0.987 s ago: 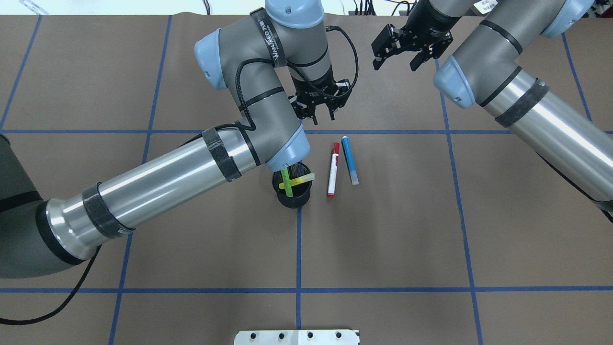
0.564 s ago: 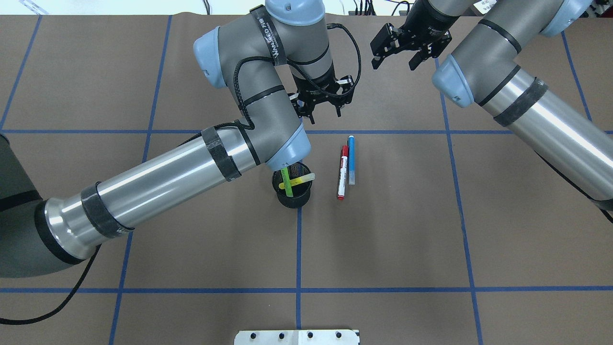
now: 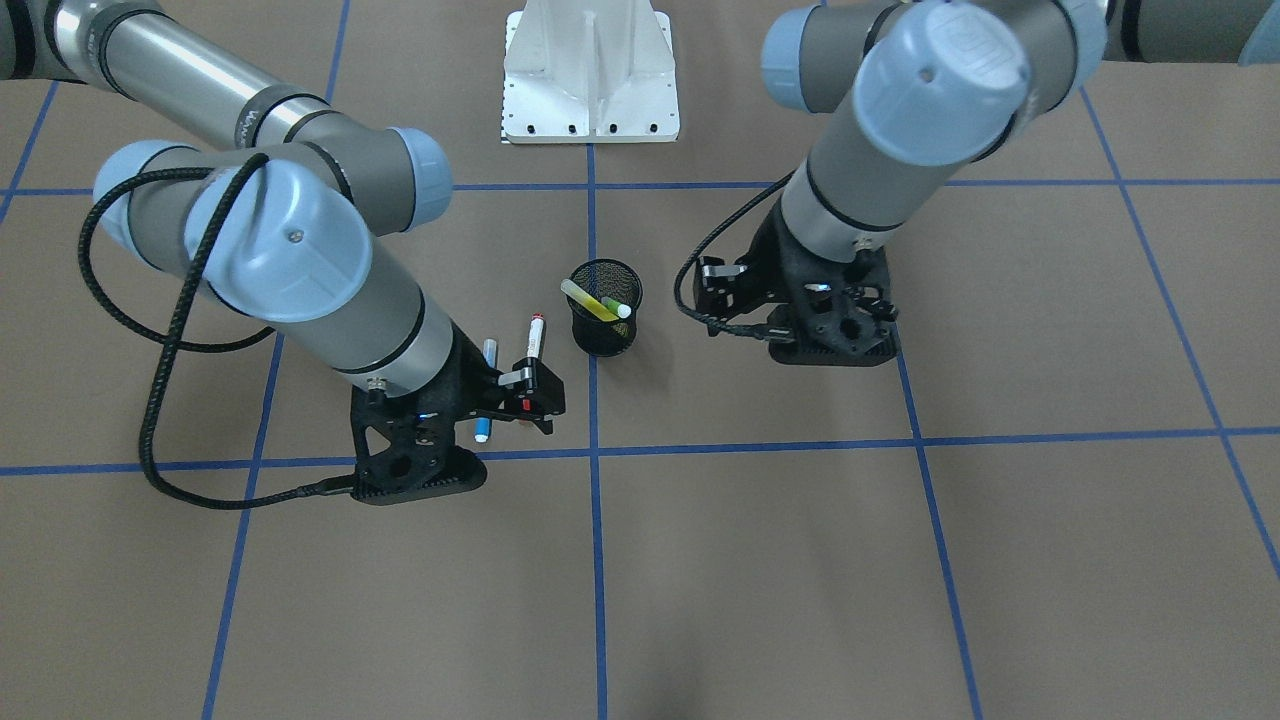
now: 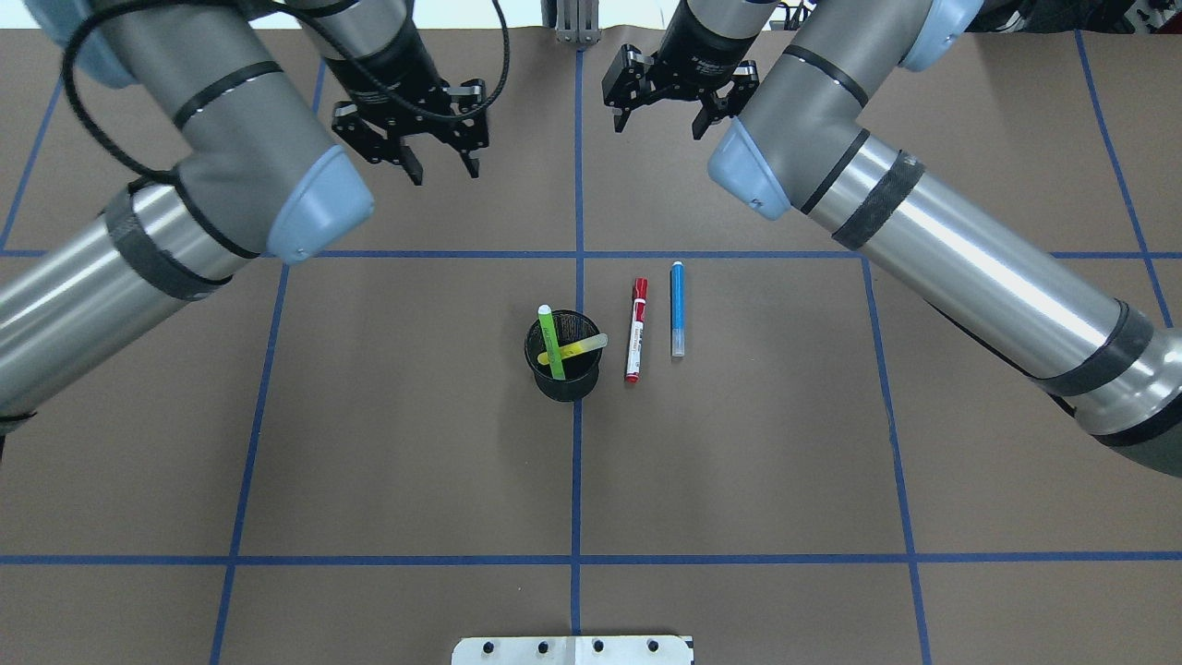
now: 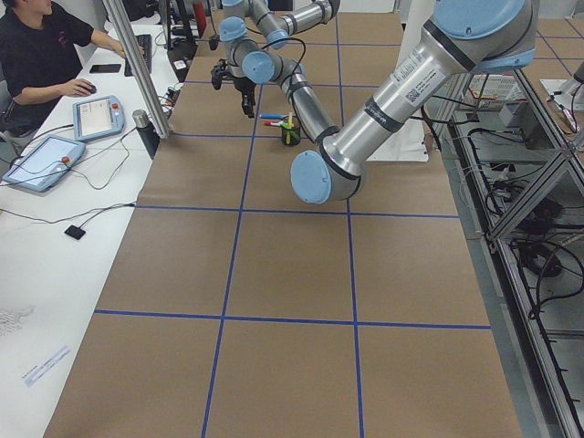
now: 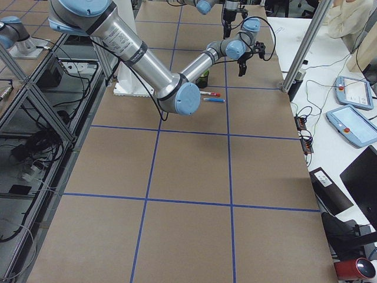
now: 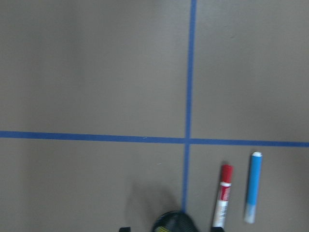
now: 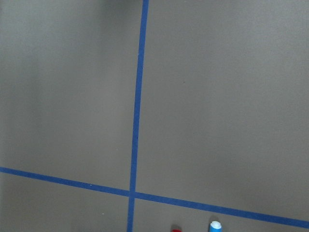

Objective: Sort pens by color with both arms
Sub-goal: 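Withdraw the left gripper while the right gripper moves toward the cup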

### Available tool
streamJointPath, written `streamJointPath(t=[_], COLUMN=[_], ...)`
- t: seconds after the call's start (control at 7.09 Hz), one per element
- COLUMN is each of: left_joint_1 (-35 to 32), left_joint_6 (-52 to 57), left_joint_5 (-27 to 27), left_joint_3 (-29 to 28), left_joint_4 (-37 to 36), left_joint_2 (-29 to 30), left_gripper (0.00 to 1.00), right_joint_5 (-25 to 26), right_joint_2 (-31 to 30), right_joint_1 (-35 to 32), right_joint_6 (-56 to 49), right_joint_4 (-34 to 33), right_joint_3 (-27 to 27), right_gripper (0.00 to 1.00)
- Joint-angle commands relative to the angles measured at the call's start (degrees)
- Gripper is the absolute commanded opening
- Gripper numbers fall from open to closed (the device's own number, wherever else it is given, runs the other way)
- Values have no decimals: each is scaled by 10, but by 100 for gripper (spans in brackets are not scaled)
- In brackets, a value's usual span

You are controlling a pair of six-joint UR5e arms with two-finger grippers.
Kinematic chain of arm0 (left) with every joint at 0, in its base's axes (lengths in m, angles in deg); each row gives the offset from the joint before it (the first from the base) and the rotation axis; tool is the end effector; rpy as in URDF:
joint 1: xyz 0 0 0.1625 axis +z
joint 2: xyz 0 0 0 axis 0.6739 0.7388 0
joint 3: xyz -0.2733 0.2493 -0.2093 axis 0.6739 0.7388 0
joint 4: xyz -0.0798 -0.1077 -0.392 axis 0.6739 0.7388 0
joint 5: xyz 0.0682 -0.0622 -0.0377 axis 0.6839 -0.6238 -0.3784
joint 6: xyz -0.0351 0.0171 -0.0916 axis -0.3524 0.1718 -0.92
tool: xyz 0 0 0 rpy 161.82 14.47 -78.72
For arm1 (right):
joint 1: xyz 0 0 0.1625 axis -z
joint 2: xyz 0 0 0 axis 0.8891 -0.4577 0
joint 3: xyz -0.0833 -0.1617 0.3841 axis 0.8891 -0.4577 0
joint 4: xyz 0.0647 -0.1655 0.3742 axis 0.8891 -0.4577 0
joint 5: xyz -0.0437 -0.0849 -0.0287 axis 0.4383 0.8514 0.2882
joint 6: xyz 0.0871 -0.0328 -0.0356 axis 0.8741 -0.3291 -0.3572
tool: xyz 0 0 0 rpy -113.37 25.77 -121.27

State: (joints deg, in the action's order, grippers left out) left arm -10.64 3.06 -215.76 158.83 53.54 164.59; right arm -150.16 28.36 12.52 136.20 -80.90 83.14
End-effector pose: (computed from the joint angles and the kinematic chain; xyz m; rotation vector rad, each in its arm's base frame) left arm 0.3497 -0.5748 0.1502 -0.0262 0.9578 0.0150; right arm -0.4392 -0.6398 0.1473 0.0667 -1.0077 -0.0173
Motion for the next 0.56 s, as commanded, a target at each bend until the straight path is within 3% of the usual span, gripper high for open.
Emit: streamJointPath(t=[0.0,0.28,0.42], left_joint_1=[-23,-32,-36], left_joint_6=[73,113,135], left_joint_5=[-1,0,0], left_joint_3=[75,103,108], left_joint_4=[-33,-43,-72], left_joint_2=[-78,-117,-117], left_gripper=[64,64,64], right_joint_5=[41,99,100], right_joint_2=[32,40,38], right_joint_1=[35,81,82], right_joint_6=[41,-35,-85], right_joint_4=[2,33,33], right_joint_3=[-5,0,10], right_gripper=[99,99,98])
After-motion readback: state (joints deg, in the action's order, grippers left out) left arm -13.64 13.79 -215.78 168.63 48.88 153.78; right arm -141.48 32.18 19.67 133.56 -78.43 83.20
